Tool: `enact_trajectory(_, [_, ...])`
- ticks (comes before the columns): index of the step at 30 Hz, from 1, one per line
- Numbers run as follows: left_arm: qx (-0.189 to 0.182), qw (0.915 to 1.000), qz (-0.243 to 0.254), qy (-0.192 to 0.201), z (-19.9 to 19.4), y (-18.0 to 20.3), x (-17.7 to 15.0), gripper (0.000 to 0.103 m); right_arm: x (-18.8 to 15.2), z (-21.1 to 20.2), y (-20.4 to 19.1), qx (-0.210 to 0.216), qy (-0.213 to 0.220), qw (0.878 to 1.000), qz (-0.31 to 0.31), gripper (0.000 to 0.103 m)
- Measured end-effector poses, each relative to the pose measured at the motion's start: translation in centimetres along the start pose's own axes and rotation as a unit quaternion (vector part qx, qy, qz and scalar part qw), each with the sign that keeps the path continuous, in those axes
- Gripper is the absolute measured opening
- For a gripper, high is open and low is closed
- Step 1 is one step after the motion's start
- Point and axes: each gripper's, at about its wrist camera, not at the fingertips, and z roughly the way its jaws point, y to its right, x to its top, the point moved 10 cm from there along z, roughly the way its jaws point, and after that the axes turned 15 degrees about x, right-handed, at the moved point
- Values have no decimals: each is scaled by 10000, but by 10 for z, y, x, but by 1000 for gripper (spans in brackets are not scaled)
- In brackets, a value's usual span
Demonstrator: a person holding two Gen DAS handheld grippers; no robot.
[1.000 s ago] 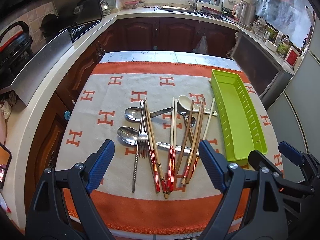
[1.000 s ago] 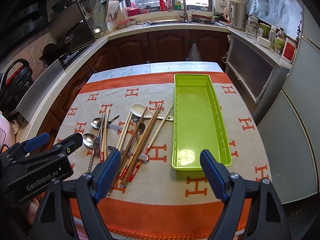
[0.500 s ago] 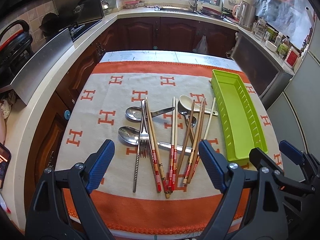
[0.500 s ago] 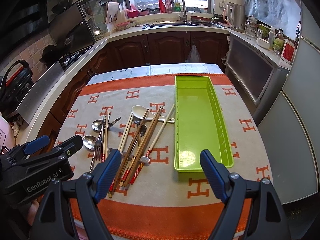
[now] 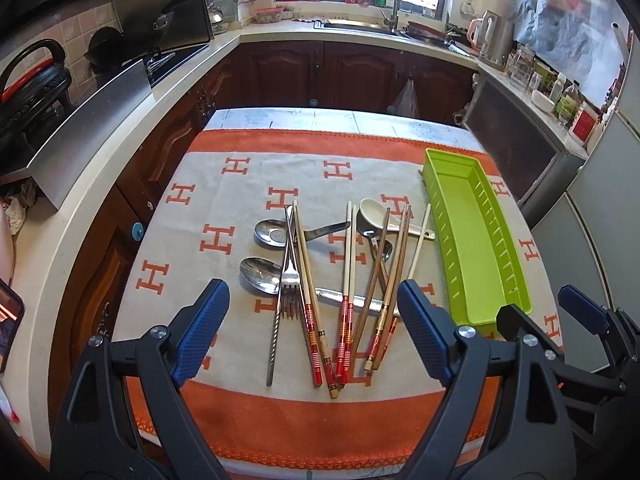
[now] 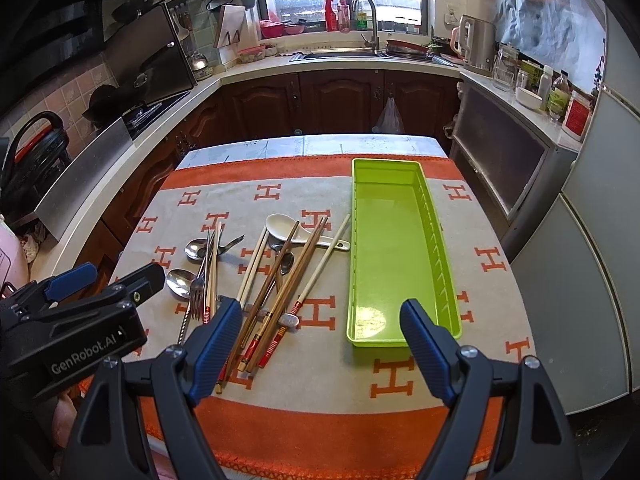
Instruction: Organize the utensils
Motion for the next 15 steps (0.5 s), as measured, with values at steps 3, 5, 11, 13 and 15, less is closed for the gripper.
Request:
enact_trajectory(3, [-8,9999,21,98,-4,-1,5,85,3,-1,1,-87,-18,9999,-75,82])
enact_trajectory(5, [61,9998,72,160,-7,-3,9,85,6,-1,2,-142,-11,9998,-102,82])
enact_trajectory(11, [10,9999,131,15,-4,-12,23,85,20,-2,2,71,-23,10000,26,82])
enact_trajectory(13, [44,9999,145,-17,-2,-15,27,85,27,-1,0,147,-37,9999,46,80])
enact_trajectory(15, [60,9999,145,-2,0,-19,33,85,32,0,-1,178,-66,9998,15,78])
